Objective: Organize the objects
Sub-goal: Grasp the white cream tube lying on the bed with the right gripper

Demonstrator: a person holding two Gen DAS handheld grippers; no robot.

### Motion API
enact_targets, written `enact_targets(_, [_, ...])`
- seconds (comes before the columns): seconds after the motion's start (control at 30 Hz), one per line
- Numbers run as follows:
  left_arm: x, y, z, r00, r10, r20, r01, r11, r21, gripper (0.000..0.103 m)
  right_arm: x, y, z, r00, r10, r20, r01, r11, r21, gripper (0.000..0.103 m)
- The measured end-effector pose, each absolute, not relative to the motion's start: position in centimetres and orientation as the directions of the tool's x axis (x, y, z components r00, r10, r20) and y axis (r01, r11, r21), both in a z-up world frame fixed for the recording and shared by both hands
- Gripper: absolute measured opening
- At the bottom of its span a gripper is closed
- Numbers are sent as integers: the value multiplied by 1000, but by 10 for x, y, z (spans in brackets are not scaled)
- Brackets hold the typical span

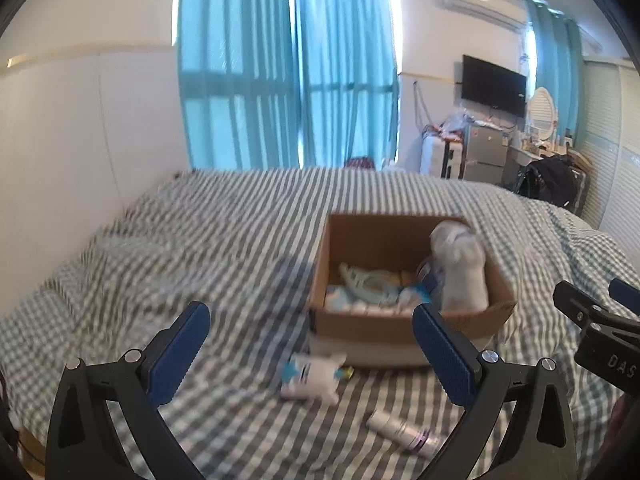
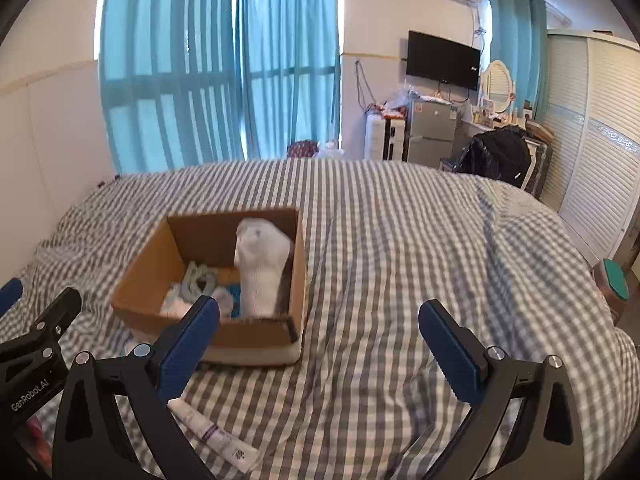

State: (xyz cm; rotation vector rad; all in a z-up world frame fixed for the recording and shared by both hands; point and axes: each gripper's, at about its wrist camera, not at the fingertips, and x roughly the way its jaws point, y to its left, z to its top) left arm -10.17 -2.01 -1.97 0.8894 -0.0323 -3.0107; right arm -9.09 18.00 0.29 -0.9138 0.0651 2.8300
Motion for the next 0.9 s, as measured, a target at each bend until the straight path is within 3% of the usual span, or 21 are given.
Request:
enact_targets(0.33, [-103,-41,-102,-740,-75,-669,59,-997,46,103,-97,147,-75,-725,80,-684,-52,-997,-62,100])
enact_targets(0.53, [-104,-42,-124,-709,-104,-698,61,-994,86,103,-96,130,-120,-659,32,-752,30,-997,-69,100])
enact_targets(0.83, [-108,-43,-129,-693,-117,-712,73,-993,92,103,-104,99,-148,-603,-72,-794,167,-985,-38,81])
enact_targets(0.9, [-109,-43,-130,-690,-118,-714,75,-993,92,103,-108,95,-155,-577,-93,-811,190,-982,-22,48])
